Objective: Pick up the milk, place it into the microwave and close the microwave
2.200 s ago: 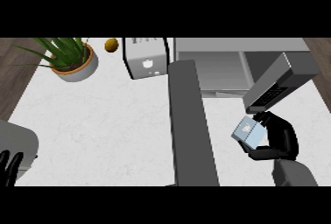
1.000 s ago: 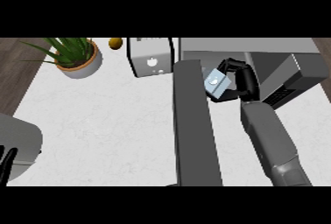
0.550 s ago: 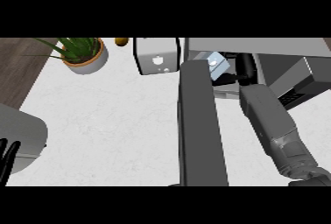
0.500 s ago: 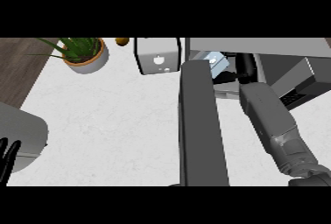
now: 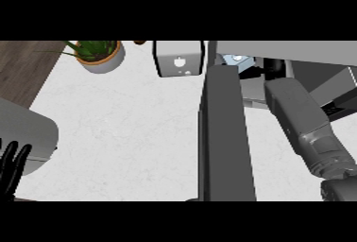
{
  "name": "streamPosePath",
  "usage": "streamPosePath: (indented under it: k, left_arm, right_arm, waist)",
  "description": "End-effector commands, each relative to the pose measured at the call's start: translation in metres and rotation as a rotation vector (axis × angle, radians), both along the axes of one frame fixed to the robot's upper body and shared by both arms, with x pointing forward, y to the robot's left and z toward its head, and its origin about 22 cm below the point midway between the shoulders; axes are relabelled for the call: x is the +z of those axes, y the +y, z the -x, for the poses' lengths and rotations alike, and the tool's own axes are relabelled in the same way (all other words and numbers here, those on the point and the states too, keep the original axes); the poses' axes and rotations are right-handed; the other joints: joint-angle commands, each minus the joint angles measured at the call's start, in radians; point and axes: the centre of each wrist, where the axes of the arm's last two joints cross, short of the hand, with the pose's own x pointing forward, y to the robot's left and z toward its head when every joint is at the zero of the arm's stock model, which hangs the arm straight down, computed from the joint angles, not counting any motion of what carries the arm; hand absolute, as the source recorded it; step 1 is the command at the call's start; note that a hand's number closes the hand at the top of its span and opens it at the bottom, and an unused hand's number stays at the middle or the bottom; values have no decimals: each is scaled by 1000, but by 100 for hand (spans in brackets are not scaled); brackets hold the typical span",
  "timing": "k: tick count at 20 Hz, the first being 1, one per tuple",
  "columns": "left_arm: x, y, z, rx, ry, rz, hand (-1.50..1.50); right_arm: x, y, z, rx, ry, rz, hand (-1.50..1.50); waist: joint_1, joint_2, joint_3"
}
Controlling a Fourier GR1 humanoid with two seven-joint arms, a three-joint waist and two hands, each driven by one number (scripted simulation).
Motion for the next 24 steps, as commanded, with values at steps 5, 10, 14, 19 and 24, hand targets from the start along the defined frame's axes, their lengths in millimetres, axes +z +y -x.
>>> streamPosePath:
  k: [5,10,14,19,24]
  left_arm:
    - [6,-2,-9,-22,-16,-55,-150]
    - [7,-7,-14,-35,-14,-86,-150]
    - [2,-12,-23,-24,3,-89,-150]
    - [1,-20,-26,-64,3,-108,-150]
    - [2,-25,-29,-80,-11,-109,-150]
  right_arm:
    - [12,-10,-5,-270,-7,-4,150]
    - [10,-16,-4,-364,-88,236,-150]
    - [11,-8,-6,-396,-85,251,-150]
    - [-5,-32,3,-504,-26,426,-150]
    - [8,4,-6,-286,57,118,-150]
  waist:
    - [31,19,1]
    - [56,30,-1]
    - [51,34,0]
    - [68,48,-5]
    - [72,38,4]
